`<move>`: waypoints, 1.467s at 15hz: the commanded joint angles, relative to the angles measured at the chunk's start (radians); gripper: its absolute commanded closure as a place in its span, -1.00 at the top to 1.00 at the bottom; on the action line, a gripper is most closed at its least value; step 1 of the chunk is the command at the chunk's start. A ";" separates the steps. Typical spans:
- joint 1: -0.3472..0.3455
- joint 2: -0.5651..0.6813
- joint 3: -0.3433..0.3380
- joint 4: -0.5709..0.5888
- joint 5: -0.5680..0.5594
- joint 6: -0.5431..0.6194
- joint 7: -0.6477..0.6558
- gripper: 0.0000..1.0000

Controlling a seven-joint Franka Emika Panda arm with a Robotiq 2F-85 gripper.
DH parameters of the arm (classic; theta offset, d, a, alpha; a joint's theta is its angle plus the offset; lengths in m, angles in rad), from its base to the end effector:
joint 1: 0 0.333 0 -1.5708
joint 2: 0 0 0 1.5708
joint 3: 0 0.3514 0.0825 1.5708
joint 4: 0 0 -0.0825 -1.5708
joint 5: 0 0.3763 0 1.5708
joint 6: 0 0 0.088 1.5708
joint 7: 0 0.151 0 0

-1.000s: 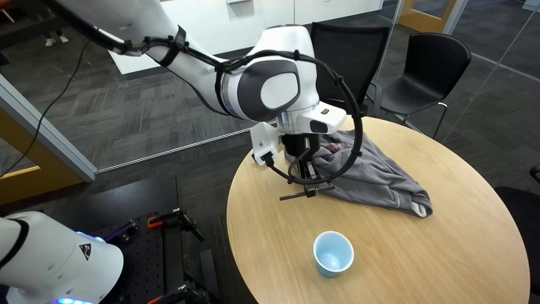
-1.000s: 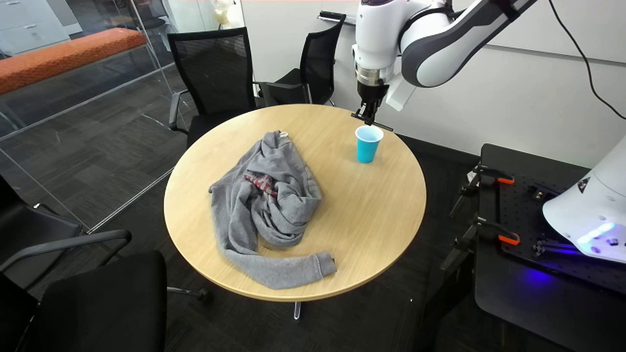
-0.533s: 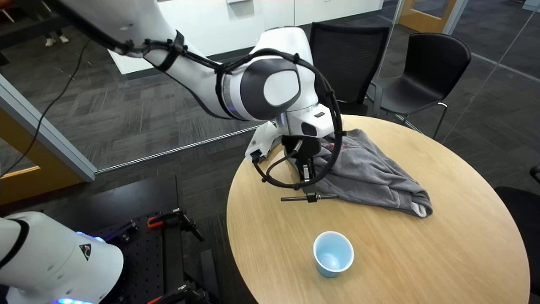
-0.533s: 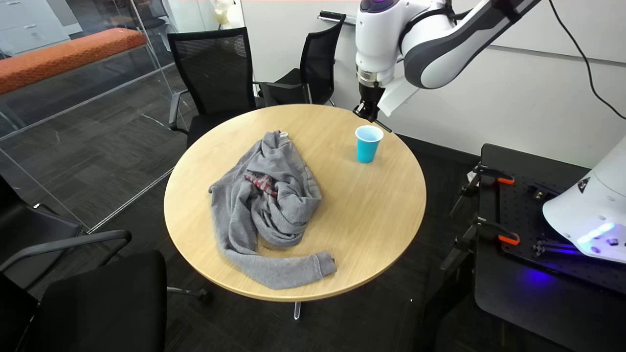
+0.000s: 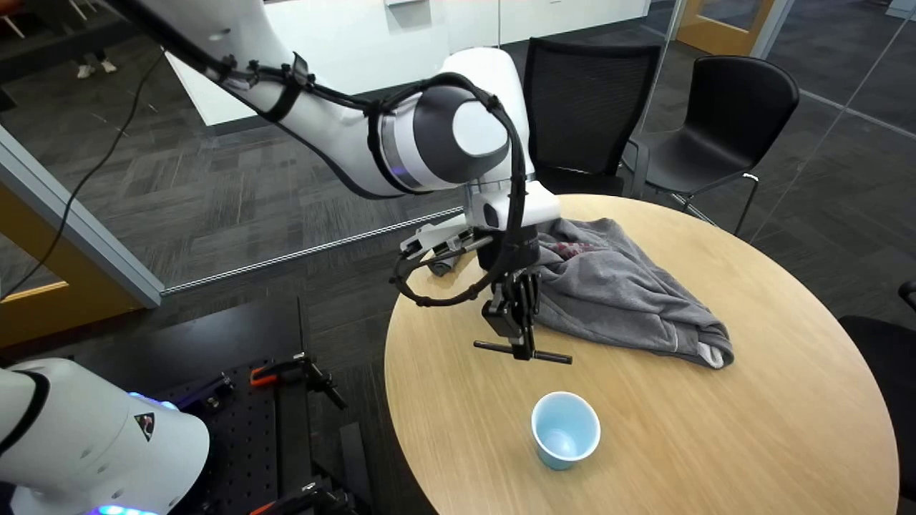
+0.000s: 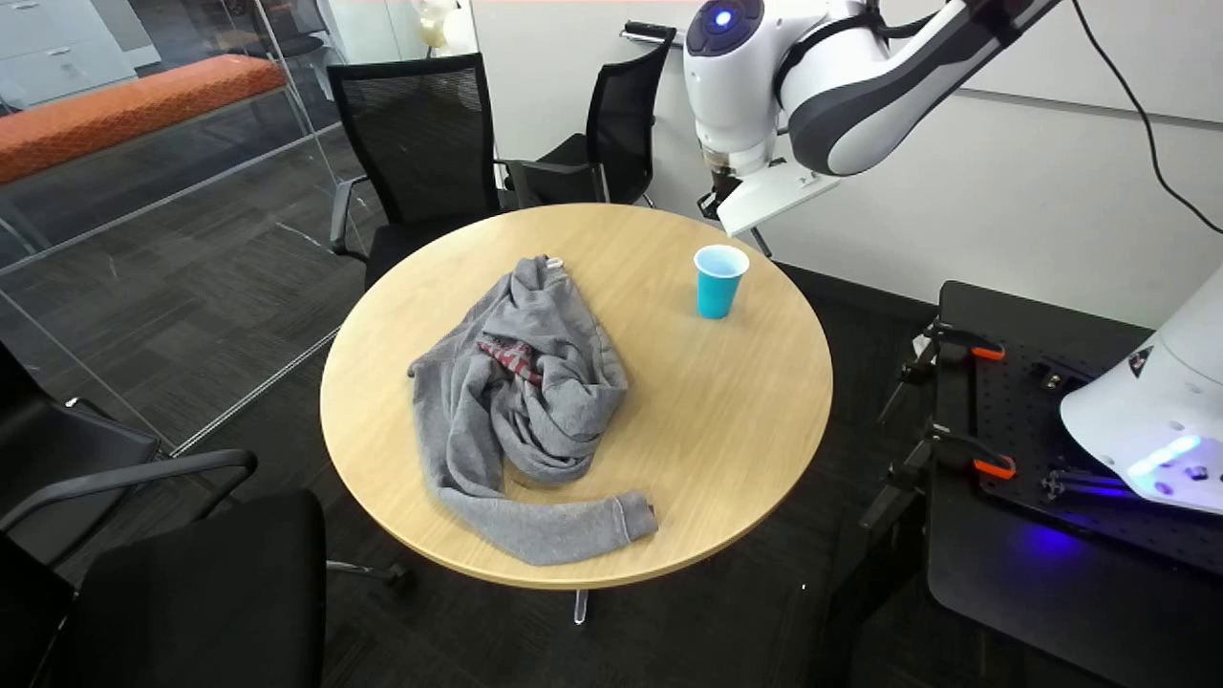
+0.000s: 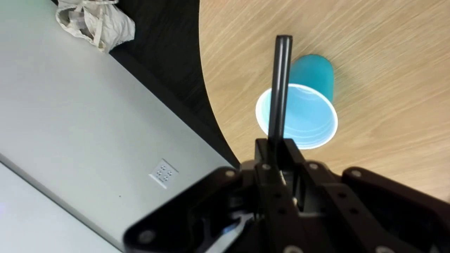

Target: Put the pen in the cup

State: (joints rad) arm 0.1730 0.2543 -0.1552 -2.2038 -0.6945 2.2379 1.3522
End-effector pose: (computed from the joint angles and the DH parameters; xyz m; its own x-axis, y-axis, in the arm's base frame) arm 0.5354 -0.0318 0.2587 0.6856 -0.6355 0.3551 -0.7253 -0.5543 0.4083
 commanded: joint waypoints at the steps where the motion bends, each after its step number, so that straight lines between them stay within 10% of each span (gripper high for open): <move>1: -0.011 0.046 0.022 0.058 -0.034 -0.072 0.181 -0.94; 22: -0.067 0.343 0.021 0.228 -0.367 -0.104 0.723 -0.94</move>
State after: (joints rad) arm 0.1291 0.5609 -0.1511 -2.0117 -1.0488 2.1602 2.0213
